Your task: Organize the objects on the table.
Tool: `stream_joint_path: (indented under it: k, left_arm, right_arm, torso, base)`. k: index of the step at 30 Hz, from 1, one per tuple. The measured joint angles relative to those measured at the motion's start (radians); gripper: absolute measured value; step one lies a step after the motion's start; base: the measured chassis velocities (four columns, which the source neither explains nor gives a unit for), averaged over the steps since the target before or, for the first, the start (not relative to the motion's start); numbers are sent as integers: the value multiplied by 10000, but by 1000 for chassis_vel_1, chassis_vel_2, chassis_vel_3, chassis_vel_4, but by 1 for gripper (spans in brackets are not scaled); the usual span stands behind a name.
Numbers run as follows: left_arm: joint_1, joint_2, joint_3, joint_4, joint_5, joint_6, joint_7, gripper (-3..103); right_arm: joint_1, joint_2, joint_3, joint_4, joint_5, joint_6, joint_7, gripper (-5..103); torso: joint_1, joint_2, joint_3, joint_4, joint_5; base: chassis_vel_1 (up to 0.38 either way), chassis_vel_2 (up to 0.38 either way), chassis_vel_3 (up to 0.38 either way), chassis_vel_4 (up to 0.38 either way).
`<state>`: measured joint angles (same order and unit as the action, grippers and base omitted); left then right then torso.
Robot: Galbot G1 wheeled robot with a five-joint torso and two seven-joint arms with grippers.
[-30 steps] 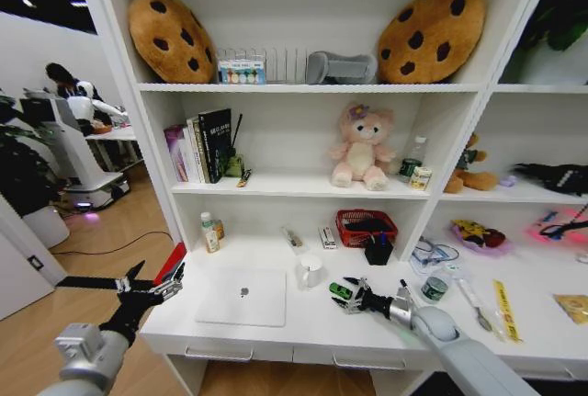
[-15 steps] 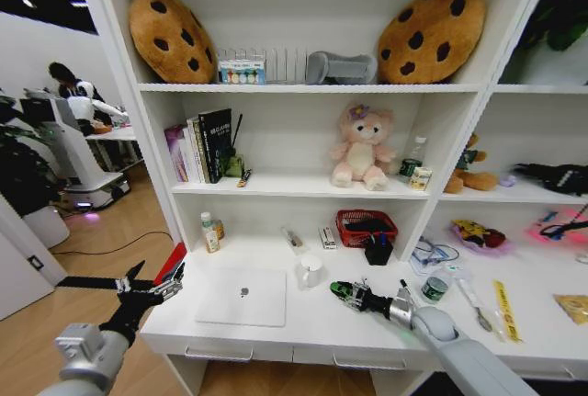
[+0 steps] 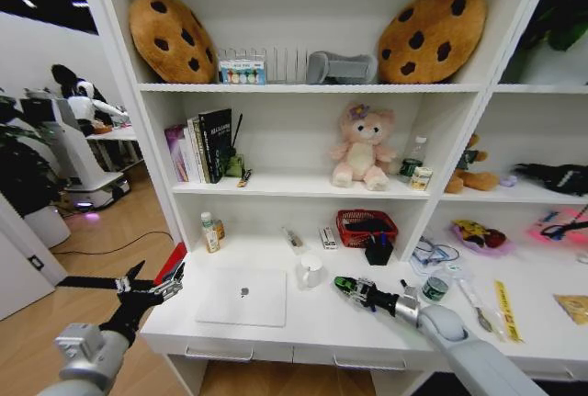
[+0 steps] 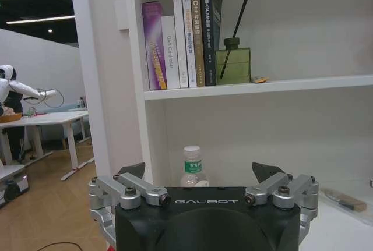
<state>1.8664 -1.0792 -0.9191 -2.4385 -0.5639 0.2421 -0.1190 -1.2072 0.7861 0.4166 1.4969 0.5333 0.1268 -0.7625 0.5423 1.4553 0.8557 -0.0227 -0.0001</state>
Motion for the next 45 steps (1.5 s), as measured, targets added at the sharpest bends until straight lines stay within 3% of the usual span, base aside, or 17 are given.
stream_joint_path:
  k: [5, 7, 12, 17, 19, 21, 22, 23, 24, 27, 28, 30, 31, 34, 35, 41, 45]
  left_arm:
    - [0, -1, 0, 0, 0, 0, 0, 100]
    - [0, -1, 1, 0, 0, 0, 0, 100]
    - [0, -1, 0, 0, -1, 0, 0, 100]
    - [0, 0, 1, 0, 0, 0, 0, 100]
    - [0, 0, 0, 1, 0, 0, 1, 100]
    - [0, 0, 0, 1, 0, 0, 1, 100]
    - [-1, 0, 0, 1, 0, 1, 0, 100]
    - [0, 0, 0, 0, 0, 1, 2, 100]
    - [0, 0, 0, 0, 0, 1, 2, 100]
    - [1, 0, 0, 1, 0, 2, 2, 100]
    - [1, 0, 0, 1, 0, 2, 2, 100]
    - [-2, 0, 1, 1, 0, 2, 6, 100]
    - [-2, 0, 1, 1, 0, 2, 6, 100]
    - [0, 0, 0, 1, 0, 2, 4, 100]
    - [0, 0, 0, 1, 0, 2, 4, 100]
    - [-1, 0, 0, 2, 0, 3, 2, 100]
    - [0, 1, 0, 1, 0, 3, 2, 100]
  right_arm:
    - [-1199, -911, 1485, 1586, 956, 1, 100, 36]
    - [-1645, -1754, 2511, 2628, 1736, 48, 36, 36]
    - [-1269, -3007, 3088, 3415, 3121, 10, 106, 36]
    - [784, -4017, 2382, 3424, 4139, -610, 426, 36]
    - [2577, -4376, 1134, 2962, 4336, -871, 511, 36]
    - [2577, -4376, 1134, 2962, 4336, -871, 511, 36]
    - [4070, -4371, -25, 2592, 4460, -1021, 640, 36]
    - [5565, -4126, -1167, 2204, 4530, -1262, 815, 36]
    - [5565, -4126, -1167, 2204, 4530, -1262, 815, 36]
    - [8129, -3263, -3431, 1341, 4681, -1989, 1285, 36]
    - [8129, -3263, -3431, 1341, 4681, -1989, 1285, 36]
    - [9902, -2429, -5016, 680, 4731, -2313, 1673, 36]
    - [9902, -2429, -5016, 680, 4731, -2313, 1673, 36]
    - [11170, -1203, -6478, -29, 4773, -2823, 2468, 36]
    - [11170, -1203, -6478, -29, 4773, -2823, 2468, 36]
    - [12174, 610, -7642, -1125, 4657, -3746, 3833, 36]
    - [12337, 945, -7881, -1518, 4522, -4049, 4085, 36]
  torso:
    - [0, 0, 0, -3, 4]
    - [0, 0, -1, -4, 5]
    - [0, 1, -1, -2, 0]
    - [1, 0, 0, 2, -2]
    - [2, 0, 0, -1, -2]
    - [2, 0, 0, -1, -2]
    - [2, -1, 0, -3, 3]
    - [2, -1, 1, -1, 3]
    - [2, -1, 1, -1, 3]
    - [3, -2, 3, -3, 11]
    - [3, -2, 3, -3, 11]
    - [3, -1, 1, 0, -11]
    - [3, -1, 1, 0, -11]
    - [4, -3, 3, 3, 5]
    - [4, -3, 3, 3, 5]
    - [3, -2, 2, 4, -4]
    - [3, -3, 1, 3, 0]
  base:
    - [0, 0, 0, 0]
    - [0, 0, 0, 0]
    - [0, 0, 0, 0]
    - [0, 0, 0, 0]
    - [0, 0, 0, 0]
    - [0, 0, 0, 0]
    - [0, 0, 0, 0]
    - [0, 0, 0, 0]
    - [0, 0, 0, 0]
    - [0, 0, 0, 0]
    - [0, 0, 0, 0]
    - [0, 0, 0, 0]
    - [0, 0, 0, 0]
    - [0, 0, 0, 0]
    - [0, 0, 0, 0]
    - [0, 0, 0, 0]
    - [0, 0, 0, 0]
